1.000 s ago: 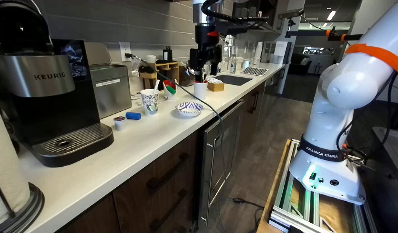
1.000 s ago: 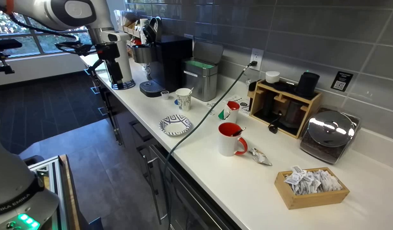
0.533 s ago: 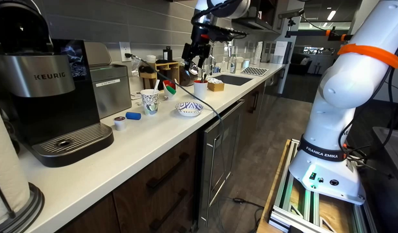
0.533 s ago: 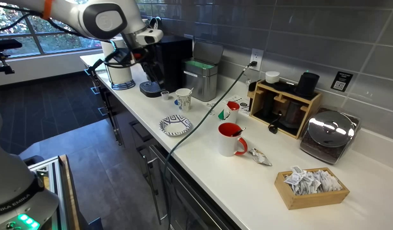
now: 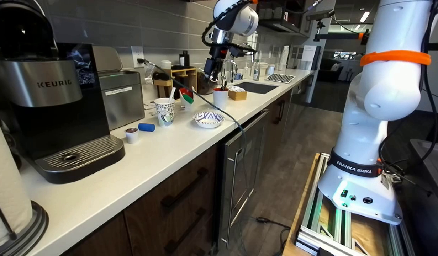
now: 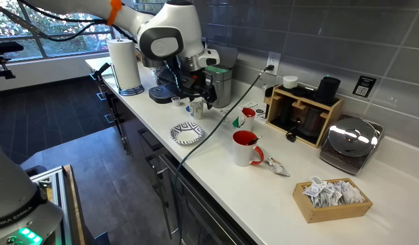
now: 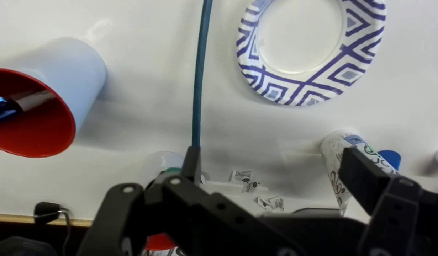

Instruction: Pick up the marker from the cup and put it in the other cup

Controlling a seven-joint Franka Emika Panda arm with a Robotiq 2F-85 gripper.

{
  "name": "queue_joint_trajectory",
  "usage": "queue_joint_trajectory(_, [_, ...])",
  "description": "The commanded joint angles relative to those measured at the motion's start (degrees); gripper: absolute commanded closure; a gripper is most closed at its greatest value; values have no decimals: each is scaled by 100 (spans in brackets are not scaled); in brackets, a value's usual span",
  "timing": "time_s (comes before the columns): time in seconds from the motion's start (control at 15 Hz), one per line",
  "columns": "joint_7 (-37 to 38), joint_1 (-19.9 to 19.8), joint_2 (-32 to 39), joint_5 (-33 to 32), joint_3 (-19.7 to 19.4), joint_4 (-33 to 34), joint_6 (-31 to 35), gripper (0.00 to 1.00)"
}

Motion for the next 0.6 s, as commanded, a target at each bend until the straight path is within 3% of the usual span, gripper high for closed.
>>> queue_joint_trajectory(0.0, [-281, -563, 130, 259, 513, 171, -117, 0])
queue_joint_trajectory(0.33, [-524, -724, 293, 458, 628, 399, -216, 0])
queue_joint_trajectory(0.53, [-63, -903, 599, 457, 789, 702, -111, 0])
